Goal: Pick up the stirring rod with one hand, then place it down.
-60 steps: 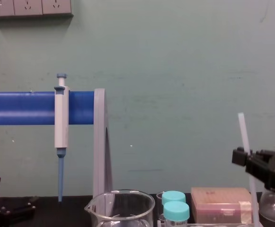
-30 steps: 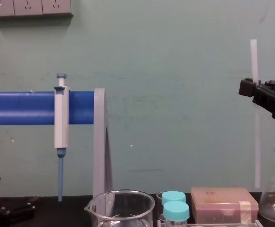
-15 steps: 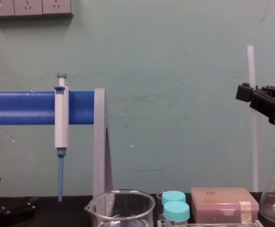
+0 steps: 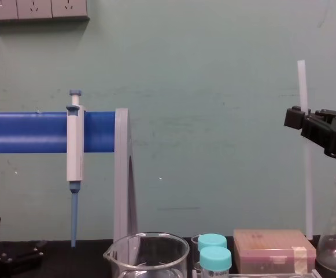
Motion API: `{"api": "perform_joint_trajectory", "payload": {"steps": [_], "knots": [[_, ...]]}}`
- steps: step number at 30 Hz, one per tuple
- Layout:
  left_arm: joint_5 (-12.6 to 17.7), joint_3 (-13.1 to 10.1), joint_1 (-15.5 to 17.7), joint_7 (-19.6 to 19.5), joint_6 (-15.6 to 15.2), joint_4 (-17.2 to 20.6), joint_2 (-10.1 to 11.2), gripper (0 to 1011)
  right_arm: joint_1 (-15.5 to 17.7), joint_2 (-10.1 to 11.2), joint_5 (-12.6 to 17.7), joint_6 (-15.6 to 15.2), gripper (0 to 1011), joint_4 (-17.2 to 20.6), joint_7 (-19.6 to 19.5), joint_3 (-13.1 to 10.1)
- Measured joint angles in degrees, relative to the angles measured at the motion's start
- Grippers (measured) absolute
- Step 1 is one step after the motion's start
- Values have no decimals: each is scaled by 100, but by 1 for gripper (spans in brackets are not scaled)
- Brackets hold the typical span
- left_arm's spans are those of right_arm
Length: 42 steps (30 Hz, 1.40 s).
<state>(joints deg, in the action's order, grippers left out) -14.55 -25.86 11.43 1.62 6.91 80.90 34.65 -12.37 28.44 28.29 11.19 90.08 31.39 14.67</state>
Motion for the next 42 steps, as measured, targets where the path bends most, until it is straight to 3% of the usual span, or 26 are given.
{"api": "perform_joint_trajectory", "payload": {"steps": [42], "knots": [[0,0,0,0,0,0,0,1000,9,17,24,-38,72,10,-6,40]]}}
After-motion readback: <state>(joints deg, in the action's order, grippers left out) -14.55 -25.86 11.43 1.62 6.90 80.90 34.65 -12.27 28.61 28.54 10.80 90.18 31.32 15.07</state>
